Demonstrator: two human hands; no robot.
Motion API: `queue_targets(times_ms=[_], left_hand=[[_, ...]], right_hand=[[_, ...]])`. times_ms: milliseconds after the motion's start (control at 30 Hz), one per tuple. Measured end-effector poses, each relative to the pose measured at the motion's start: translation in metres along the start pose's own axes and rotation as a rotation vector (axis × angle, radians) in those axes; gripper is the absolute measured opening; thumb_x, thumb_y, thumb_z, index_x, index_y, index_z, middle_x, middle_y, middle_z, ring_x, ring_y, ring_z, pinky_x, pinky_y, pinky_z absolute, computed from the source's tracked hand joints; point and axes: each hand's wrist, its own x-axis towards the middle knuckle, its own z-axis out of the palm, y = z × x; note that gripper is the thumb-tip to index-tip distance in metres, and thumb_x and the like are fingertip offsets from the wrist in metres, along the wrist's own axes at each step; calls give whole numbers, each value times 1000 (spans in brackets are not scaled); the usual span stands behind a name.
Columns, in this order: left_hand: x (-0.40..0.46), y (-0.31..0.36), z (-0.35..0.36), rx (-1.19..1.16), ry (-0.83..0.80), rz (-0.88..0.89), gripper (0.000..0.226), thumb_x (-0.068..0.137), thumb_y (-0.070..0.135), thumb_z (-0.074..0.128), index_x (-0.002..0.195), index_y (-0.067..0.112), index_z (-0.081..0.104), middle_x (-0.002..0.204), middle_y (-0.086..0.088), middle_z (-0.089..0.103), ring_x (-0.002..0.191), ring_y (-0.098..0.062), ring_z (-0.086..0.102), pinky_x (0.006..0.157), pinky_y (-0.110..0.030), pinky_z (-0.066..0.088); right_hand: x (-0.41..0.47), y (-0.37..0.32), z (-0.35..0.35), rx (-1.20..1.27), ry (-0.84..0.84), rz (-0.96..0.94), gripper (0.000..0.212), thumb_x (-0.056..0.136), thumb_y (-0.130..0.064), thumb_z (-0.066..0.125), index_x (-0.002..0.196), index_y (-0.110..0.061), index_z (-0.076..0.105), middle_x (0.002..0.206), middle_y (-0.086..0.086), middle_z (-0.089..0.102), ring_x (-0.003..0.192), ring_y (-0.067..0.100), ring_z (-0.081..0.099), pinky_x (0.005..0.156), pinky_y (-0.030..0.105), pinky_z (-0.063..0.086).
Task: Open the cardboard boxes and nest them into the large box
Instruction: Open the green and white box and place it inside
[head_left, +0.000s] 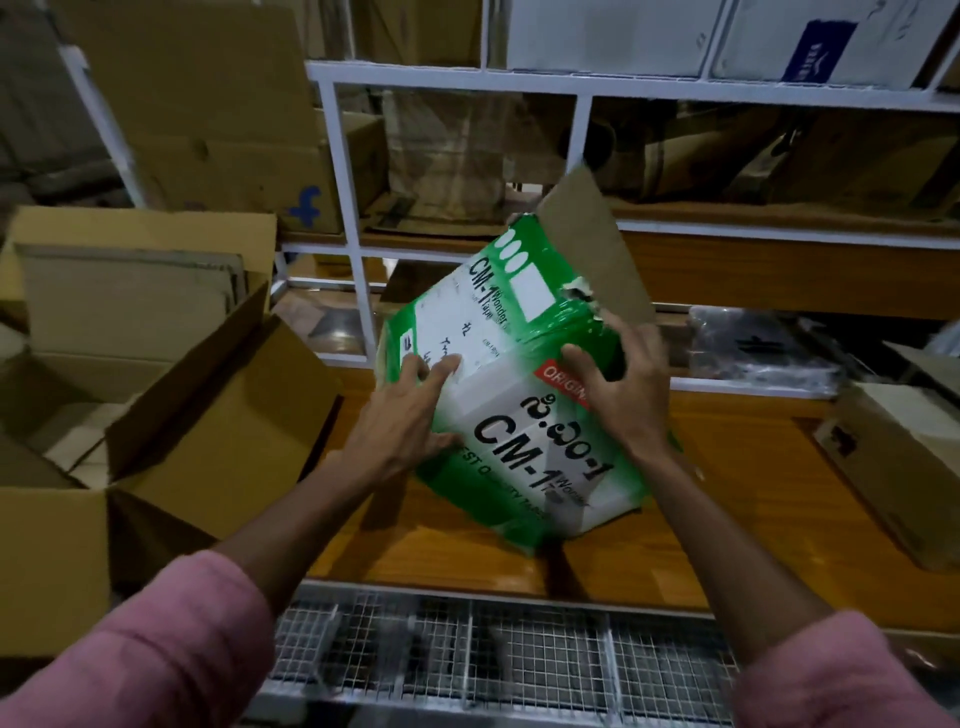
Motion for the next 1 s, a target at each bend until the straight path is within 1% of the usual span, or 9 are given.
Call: queue_targets(times_ms=[133,233,467,633,733,833,867,933,1000], left_hand=[[-7,-8,26,-227,-85,-48,126,72,53,85,159,35,-5,159,-9,25,138,-37,42,106,-62,40],[-7,0,37,-391,6,-34,131,75,38,87,157,39,-15,164,-7,19,134,-30,47,97,-53,51],[-8,5,64,-87,-155,-31,84,94,61,55,161,32,12,170,1,-5,149,-30,29,113,-51,41],[-6,-4,65,-73,-6,-22,80,92,67,53,155,27,28,167,-7,16,150,-28,26,117,-51,34],[-11,-5,65,-155,79,-23,81,88,60,64,151,19,32,159,-11,29,148,-29,24,119,-49,30],[-21,3,65,-78,525,173,54,89,45,63,131,16,45,128,-13,41,119,-28,40,98,-40,36],[-22,8,65,-73,605,324,42,90,41,59,122,16,49,119,-11,45,108,-23,42,91,-35,37],[-20,18,57,-79,508,570,29,93,37,56,111,15,57,110,-8,55,102,-18,46,89,-34,44],[-9,22,52,-3,351,553,35,95,39,52,116,13,60,121,-12,60,116,-23,49,101,-43,45]], right_hand=[[-15,-26,17,-129,-42,-239,53,89,-63,58,119,-21,69,109,5,61,104,21,51,86,41,42],[-39,-22,45,-154,-270,-263,34,97,-46,53,103,-19,73,105,4,68,101,25,56,85,49,47],[-43,4,58,-479,-370,1,46,101,-52,40,123,-22,65,137,9,58,127,31,47,102,48,36],[-32,-5,62,-585,-540,173,64,99,-67,29,135,-19,50,129,11,63,119,36,54,96,49,35],[-31,-26,57,-209,-506,273,71,99,-68,34,154,-24,29,145,5,55,126,28,54,98,42,38],[-24,-60,48,416,-446,347,75,103,-57,37,161,-29,0,152,-6,44,117,10,58,81,17,48],[-19,-64,50,499,-499,339,73,102,-61,32,161,-30,1,151,-6,49,123,11,57,89,21,47],[-12,-70,59,542,-719,344,75,98,-72,19,158,-27,23,139,-6,63,134,16,53,108,39,39],[-9,-73,66,454,-857,342,75,97,-73,17,144,-25,51,128,-4,70,123,13,62,107,40,44]])
